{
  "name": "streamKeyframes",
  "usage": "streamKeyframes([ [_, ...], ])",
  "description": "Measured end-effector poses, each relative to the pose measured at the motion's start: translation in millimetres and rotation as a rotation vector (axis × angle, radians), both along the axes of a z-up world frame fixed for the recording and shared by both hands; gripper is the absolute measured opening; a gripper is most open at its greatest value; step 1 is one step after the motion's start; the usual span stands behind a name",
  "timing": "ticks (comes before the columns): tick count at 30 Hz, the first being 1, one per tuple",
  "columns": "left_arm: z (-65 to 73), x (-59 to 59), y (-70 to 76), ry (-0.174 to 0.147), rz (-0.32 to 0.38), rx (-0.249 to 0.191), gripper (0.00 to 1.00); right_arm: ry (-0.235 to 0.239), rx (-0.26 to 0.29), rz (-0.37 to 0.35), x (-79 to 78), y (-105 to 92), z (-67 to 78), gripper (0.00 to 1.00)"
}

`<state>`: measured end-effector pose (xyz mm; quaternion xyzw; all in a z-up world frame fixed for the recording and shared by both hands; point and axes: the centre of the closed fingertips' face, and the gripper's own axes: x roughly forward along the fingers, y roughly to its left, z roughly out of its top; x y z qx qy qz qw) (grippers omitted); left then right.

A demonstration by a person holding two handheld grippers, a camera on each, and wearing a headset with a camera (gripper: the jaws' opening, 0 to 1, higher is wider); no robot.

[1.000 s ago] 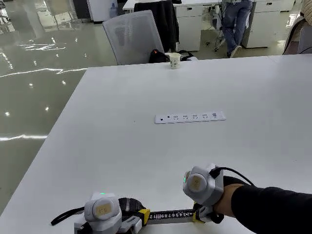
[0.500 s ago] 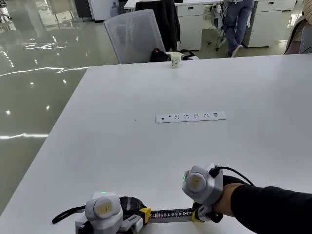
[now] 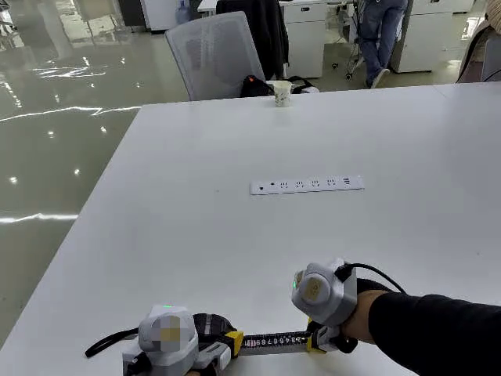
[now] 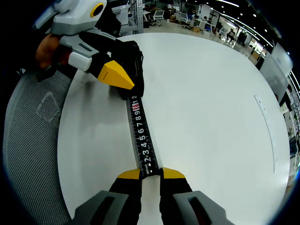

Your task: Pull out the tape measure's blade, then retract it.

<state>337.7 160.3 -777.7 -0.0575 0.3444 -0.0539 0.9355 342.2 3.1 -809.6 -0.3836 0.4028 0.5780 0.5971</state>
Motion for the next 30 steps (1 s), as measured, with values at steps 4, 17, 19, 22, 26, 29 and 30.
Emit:
streamKeyframes([
  [4, 0.1, -0.1, 0.1, -0.001, 0.001, 0.0, 0.59, 0.017, 0.007, -0.046, 1.1, 1.9, -0.5, 0.11],
  [17, 0.0, -0.9, -0.2, -0.001, 0.001, 0.0, 0.59, 0.009, 0.034, -0.06, -1.2, 6.6, -1.4, 0.11],
  [19, -0.3, -0.9, -0.1, -0.001, 0.0, 0.001, 0.59, 0.011, 0.038, -0.067, -1.7, 7.5, -1.4, 0.11],
  [22, -0.5, -1.2, 0.0, -0.001, 0.001, 0.0, 0.59, 0.015, 0.045, -0.073, -1.6, 9.0, -1.7, 0.11],
  [26, -1.0, -1.3, 0.2, -0.002, 0.001, 0.0, 0.59, 0.012, 0.046, -0.068, -2.5, 10.6, -1.3, 0.11],
  [29, -1.1, -1.4, 0.2, -0.002, 0.002, 0.0, 0.59, 0.012, 0.052, -0.068, -1.9, 12.0, -1.4, 0.11],
  [30, -1.0, -1.5, 0.2, -0.002, 0.001, 0.0, 0.59, 0.011, 0.054, -0.064, -1.9, 12.5, -1.3, 0.11],
])
